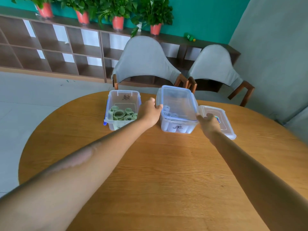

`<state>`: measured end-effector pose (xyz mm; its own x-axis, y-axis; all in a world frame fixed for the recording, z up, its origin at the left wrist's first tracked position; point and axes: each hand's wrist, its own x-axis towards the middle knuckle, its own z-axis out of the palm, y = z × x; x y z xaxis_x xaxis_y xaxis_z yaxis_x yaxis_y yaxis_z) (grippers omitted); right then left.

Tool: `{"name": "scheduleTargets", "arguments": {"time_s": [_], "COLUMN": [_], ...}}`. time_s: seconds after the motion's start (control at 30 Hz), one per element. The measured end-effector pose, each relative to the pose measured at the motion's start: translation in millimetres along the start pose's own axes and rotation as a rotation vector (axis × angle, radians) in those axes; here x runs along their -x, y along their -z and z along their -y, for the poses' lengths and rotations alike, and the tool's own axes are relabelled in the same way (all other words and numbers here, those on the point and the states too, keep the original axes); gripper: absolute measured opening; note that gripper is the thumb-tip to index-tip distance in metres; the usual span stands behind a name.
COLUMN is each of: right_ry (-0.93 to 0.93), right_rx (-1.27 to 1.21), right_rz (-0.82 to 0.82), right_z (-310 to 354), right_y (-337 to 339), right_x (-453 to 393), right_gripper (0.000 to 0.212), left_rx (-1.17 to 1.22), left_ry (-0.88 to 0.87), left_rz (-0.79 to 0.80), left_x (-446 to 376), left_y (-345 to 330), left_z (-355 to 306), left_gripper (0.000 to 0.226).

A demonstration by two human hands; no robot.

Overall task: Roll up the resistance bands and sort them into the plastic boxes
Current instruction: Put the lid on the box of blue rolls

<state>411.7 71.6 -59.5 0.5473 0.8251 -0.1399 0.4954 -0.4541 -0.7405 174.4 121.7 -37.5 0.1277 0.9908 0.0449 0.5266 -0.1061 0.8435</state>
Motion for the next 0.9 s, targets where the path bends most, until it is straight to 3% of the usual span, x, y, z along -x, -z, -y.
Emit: {"name": "scheduleTargets", "arguments": {"time_s": [0.13,0.33,0.5,0.9], "right_ry": [0.060,0.105,0.129,0.167], "right_rx": [-0.108,-0.098,-0.123,-0.122], "right_rz": [0.065,0.057,0.028,0.050], "right_z": [-12,-12,-12,-14], "right_y": [-4,-4,-3,4], "right_x": [-10,-13,-11,-2], "right_gripper": [0.035,0.034,0.034,0.032], "left_rx": [0.055,0.209,0.266,0.262], "left_ry": [0.098,0.264,0.219,0.146], "left_rz": [0.092,0.062,0.014,0.018], "left_x": [-18,-31,-27,-12], "left_y": [-6,-7,-10,-14], "left_z": [-4,-2,-7,4], "left_gripper": [0.056,0.075,0.065,0.066]}}
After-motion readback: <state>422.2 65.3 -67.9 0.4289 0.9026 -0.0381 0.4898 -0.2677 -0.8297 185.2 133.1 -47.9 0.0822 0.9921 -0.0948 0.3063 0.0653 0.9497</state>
